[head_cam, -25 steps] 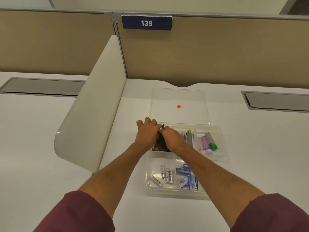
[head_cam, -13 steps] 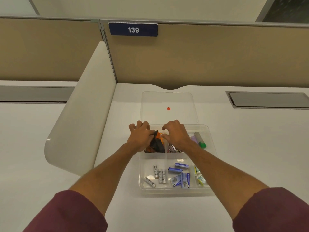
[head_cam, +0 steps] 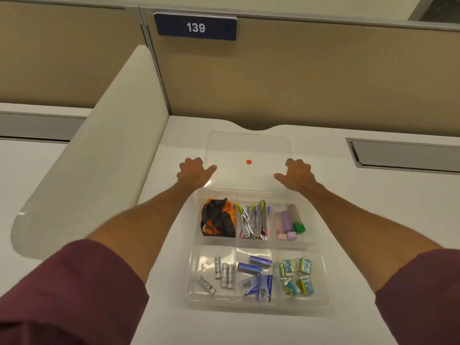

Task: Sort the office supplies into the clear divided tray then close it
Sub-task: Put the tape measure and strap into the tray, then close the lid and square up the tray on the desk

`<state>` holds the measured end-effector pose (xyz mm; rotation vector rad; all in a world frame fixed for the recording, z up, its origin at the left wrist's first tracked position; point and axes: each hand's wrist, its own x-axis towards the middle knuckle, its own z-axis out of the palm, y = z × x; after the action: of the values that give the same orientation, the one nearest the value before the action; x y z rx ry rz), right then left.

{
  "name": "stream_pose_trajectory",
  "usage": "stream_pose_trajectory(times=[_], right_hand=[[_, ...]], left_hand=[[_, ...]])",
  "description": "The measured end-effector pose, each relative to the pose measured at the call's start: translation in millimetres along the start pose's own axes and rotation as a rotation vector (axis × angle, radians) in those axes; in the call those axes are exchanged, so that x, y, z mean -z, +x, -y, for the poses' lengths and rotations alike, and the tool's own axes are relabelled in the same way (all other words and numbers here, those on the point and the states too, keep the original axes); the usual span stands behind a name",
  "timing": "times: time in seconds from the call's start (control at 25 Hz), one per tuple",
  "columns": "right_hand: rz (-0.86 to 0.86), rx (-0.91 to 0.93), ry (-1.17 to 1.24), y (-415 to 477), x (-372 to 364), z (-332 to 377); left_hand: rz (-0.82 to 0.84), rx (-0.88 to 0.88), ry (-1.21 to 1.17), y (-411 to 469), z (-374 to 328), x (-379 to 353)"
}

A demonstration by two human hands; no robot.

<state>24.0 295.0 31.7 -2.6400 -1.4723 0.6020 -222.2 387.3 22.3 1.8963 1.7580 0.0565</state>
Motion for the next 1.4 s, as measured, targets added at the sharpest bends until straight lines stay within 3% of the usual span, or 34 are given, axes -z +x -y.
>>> stream_pose_trajectory(times=[0.24,0.36,0.6,0.88,1.08,1.4], right_hand=[[0.176,-0.075,-0.01,55,-18,-15],[0.114,-0.118,0.017,66,-26,-7],[0.061,-0.356,0.481,85,-18,-20],[-0.093,-0.265,0.862,77,18,-29],[-0.144,-0.236,0.834,25,17,-30],[-0.122,-0.275,0.661,-97,-13,-43]], left_hand=[[0.071,0.062,-0.029,41,-11,-27],[0.003,0.147,-0.108,45,-23,-38],[-0.037,0.378,-0.481,57,-28,-25],[-0.146,0.255,-0.697,37,-36,8],[-0.135,0.278,-0.701,-6,-16,9],[-0.176,0.214,-0.498,-114,26,-8]])
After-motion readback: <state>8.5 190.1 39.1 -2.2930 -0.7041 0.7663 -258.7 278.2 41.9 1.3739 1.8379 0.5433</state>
